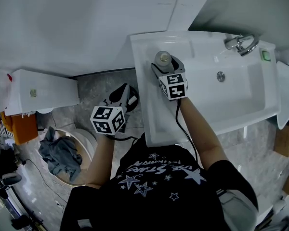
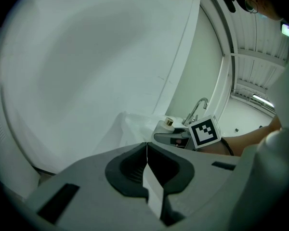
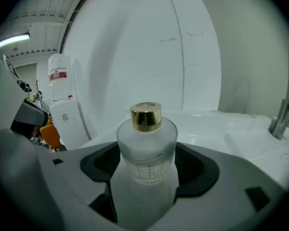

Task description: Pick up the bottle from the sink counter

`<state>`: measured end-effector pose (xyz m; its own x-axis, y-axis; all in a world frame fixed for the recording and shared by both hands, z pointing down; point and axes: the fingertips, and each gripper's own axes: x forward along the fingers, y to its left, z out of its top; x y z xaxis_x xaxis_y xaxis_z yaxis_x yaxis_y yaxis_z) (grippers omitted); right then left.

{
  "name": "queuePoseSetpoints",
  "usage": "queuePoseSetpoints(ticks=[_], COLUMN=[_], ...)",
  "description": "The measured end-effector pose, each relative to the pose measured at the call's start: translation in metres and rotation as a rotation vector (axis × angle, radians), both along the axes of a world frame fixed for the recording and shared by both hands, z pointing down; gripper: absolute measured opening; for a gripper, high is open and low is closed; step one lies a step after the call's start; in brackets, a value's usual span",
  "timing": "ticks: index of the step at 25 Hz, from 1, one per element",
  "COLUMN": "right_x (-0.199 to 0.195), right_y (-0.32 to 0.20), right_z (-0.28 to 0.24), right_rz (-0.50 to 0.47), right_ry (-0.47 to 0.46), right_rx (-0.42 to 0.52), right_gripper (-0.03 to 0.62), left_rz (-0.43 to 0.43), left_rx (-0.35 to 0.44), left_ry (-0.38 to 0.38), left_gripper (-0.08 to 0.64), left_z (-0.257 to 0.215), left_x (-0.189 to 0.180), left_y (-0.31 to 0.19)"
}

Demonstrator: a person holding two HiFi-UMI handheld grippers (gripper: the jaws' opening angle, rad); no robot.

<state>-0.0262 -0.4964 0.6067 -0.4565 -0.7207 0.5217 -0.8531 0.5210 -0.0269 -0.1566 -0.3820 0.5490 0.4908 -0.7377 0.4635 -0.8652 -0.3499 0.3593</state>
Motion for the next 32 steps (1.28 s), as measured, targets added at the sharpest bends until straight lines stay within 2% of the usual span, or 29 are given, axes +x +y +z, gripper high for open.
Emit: queuePoseSetpoints(ticks=[3,13,23,32], right_x=[-0.004,-0.008,-0.007,0.010], right_y=[-0.004,-0.017,-0.013,0.010], right_z=[-0.006,-0.001,-0.001,-0.005], right_rz=[-0.001,0.019,-0.029,0.029], right_ry=[-0.012,-0.003,0.018,-0.046], right_rx=[0.032,0.021,0.021,-0.012], right_gripper=[0.319,0.318,0.321,0.322], left_rz=[0.001,-0.005,0.002,0.004], left_rx=[-0.003,-0.013,-0.015,0.000], left_ry=[0.004,0.008,0.002,0.005], left_gripper=[0.011,0.011,0.011,0.011], left_z=[0.001,0.005,0.005,-0.003], left_x=[-0.001,-0.004,0.001,0.009], left_y=[0.002,0.004,0.012,0.022])
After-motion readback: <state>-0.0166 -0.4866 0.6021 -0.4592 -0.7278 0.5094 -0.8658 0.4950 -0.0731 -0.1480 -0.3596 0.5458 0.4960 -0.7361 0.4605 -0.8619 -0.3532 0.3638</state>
